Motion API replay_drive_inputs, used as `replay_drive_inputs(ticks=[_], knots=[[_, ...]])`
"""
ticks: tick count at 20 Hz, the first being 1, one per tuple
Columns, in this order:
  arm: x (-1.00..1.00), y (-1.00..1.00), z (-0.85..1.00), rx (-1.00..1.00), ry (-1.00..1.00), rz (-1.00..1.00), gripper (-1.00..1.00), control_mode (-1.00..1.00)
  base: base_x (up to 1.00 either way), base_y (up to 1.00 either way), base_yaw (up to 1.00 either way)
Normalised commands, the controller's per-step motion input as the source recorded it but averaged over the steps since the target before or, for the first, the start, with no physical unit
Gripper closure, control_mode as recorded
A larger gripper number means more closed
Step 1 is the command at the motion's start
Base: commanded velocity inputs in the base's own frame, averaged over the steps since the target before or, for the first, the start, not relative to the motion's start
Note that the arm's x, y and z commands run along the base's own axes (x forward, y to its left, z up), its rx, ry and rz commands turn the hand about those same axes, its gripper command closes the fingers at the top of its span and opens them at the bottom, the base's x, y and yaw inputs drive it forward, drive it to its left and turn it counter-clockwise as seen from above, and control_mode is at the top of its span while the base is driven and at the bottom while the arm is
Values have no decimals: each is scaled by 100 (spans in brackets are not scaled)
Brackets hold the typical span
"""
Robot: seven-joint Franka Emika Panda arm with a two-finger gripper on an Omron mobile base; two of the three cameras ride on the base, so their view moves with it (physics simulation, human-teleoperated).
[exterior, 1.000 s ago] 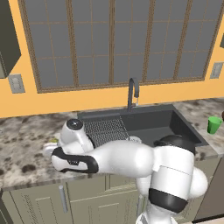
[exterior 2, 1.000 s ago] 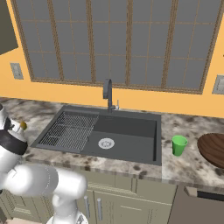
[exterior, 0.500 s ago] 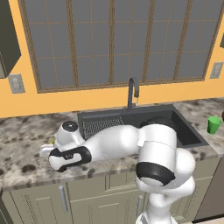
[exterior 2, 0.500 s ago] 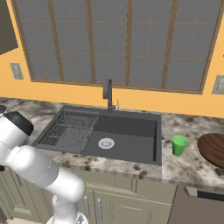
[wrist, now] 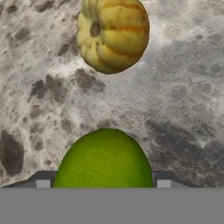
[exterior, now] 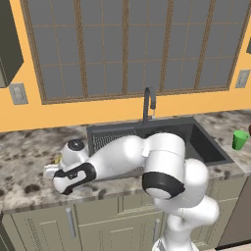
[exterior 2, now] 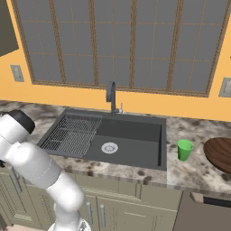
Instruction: Remove the squash and lime from the sink. Then move the bowl and cup from the counter to the sink for washing.
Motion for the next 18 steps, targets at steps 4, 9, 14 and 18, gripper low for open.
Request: replay_drive_inputs(ticks=[4,9,14,18], knots=[[18,9,-13,-2,6,-1,100,-100,0,0,0],[19,9,-13,-1,5,-1,100,-100,0,0,0],[19,10,-17,-1,4,-1,100,-100,0,0,0],[21,12,-23,-2,2,-2,100,-100,0,0,0]])
